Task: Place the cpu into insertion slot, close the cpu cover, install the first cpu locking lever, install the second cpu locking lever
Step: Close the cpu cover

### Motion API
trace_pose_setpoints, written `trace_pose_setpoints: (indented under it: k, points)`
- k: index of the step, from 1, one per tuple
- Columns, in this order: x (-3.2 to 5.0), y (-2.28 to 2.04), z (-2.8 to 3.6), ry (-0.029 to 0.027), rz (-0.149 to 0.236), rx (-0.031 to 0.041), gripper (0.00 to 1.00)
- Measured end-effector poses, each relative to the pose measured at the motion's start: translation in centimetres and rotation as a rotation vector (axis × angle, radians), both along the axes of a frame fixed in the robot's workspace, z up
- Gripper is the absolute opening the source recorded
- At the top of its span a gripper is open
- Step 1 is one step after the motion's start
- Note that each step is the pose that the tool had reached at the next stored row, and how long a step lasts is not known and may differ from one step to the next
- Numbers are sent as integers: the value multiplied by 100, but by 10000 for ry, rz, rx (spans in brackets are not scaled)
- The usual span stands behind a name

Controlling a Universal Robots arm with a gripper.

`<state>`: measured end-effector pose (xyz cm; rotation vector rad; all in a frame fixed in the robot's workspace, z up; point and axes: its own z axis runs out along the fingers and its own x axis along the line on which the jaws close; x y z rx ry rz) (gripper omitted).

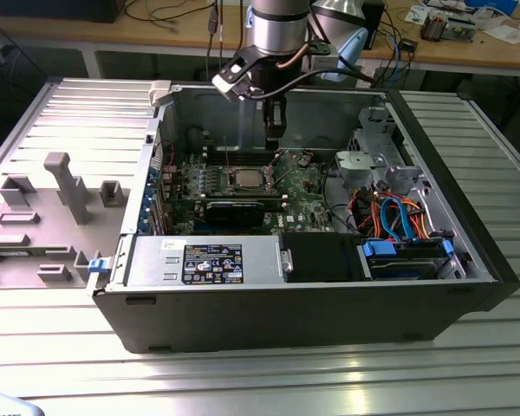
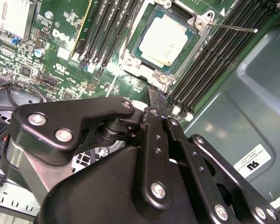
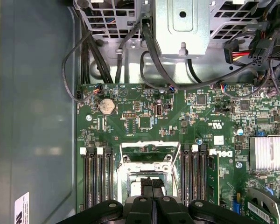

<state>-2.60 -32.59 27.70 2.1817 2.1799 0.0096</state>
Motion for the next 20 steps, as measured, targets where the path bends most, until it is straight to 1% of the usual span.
trace_pose_setpoints:
  k: [20]
  points:
    - [77,0,0,1,0,0,11]
